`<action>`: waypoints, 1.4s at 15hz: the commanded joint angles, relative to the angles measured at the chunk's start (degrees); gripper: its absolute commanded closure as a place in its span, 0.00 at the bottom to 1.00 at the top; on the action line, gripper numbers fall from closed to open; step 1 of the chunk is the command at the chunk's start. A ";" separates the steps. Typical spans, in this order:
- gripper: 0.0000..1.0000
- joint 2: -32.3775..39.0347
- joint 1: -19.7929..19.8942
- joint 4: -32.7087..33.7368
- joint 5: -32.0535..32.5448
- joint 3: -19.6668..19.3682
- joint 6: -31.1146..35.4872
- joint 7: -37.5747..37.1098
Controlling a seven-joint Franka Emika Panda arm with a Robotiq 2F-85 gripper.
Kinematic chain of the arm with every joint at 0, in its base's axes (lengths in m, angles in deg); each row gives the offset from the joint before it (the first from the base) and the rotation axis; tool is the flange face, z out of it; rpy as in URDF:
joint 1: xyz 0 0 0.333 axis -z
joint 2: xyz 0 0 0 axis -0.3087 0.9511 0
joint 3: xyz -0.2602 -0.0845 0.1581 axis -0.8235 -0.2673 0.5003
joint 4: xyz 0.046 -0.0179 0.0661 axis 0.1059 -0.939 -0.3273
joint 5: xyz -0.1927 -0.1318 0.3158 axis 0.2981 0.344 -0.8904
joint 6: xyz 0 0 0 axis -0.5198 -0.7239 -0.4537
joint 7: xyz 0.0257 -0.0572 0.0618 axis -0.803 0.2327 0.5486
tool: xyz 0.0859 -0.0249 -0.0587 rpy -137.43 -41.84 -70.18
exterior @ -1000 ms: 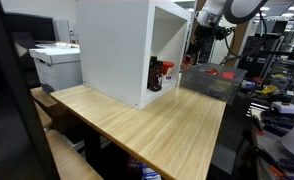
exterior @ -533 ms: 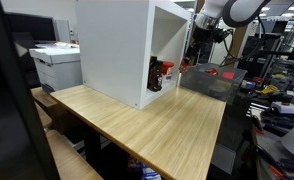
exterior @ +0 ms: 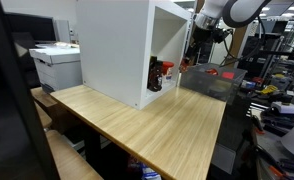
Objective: Put the canned food in the white shelf
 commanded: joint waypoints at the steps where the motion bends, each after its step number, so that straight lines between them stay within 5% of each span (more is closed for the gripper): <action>1: 0.41 -0.04 0.31 0.06 -0.32 0.30 -0.11 0.34; 4: 0.41 -0.04 0.31 0.06 -0.32 0.30 -0.10 0.34; 5: 0.66 -0.01 0.09 -0.14 -0.83 0.24 0.19 0.51; 21: 0.66 4.76 0.93 1.26 4.62 1.68 3.86 -4.65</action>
